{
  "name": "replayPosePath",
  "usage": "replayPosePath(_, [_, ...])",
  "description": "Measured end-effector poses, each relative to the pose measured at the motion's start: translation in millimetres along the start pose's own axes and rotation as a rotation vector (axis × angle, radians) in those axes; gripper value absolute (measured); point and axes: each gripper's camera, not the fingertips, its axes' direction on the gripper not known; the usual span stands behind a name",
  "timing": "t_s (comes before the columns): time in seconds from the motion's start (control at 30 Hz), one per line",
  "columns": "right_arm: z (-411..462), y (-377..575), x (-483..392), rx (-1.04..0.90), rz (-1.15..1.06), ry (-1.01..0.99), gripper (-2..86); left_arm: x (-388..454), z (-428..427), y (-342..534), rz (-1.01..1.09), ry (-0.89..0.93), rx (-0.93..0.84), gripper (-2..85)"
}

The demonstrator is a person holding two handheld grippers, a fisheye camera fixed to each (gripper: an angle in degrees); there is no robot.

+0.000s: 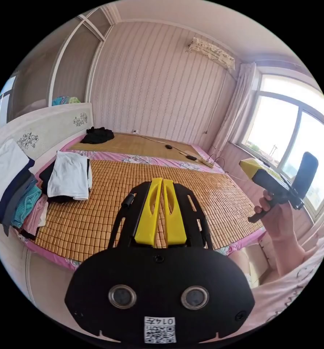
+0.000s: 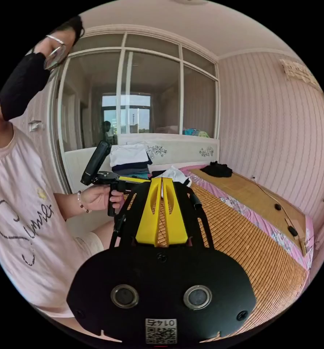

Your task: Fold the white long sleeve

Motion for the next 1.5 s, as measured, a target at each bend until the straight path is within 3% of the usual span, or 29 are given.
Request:
replayPosePath(0.17, [21.4, -25.9, -40.4, -0.014, -0.07, 0.212, -0.5, -34.4, -78.5, 38.6, 0.136, -0.036, 0.227, -0.8])
replayPosePath(0.27, [51.0, -34.0, -69.8, 0.049, -0.223, 0.388, -0.8, -59.5, -125.4, 73.2, 0.086, -0.13, 0.448, -0.4])
replayPosePath(0.43, [137.4, -73.9, -74.2, -0.154, -0.269, 0.032, -0.6, -117.4, -166.8, 97.0, -0.061, -0.2, 0.436, 6.2])
replayPosePath(0.53, [200.3, -96.8, -70.7, -0.218, -0.249, -0.165, 0.7, -157.2, -207.3, 136.4, -0.115, -0.44, 0.572, 5.9])
replayPosePath(0.6, [254.8, -117.2, -71.9, -0.275, -0.248, -0.319, 5.7, -206.6, -240.1, 161.2, -0.219, -0.581, 0.538, 5.1])
replayPosePath(0.7, [332.8, -146.7, -81.0, -0.379, -0.255, -0.435, 11.6, -277.6, -279.7, 191.3, -0.333, -0.736, 0.495, 8.4])
replayPosePath(0.8, [407.5, -179.2, -104.8, -0.384, -0.294, -0.447, 11.4, -347.9, -308.1, 205.1, -0.399, -0.815, 0.424, 9.9])
replayPosePath(0.97, [531.5, -232.7, -182.8, -0.405, -0.434, -0.492, 10.9, -439.2, -318.9, 203.7, -0.434, -0.797, 0.373, 9.9])
replayPosePath(1.1, [623.6, -266.1, -242.8, -0.432, -0.411, -0.475, 12.7, -480.5, -293.7, 191.2, -0.414, -0.728, 0.307, 10.7])
replayPosePath(1.2, [673.8, -265.1, -264.2, -0.509, -0.402, -0.358, 11.0, -486.4, -275.9, 181.9, -0.372, -0.689, 0.287, 5.2])
replayPosePath(1.33, [675.7, -264.4, -240.9, -0.518, -0.399, -0.365, 2.5, -470.7, -264.2, 171.7, -0.297, -0.712, 0.318, 0.2])
replayPosePath(1.5, [588.2, -273.9, -124.7, -0.371, -0.259, -0.469, -0.4, -405.0, -235.4, 123.9, -0.042, -0.612, 0.397, -0.3])
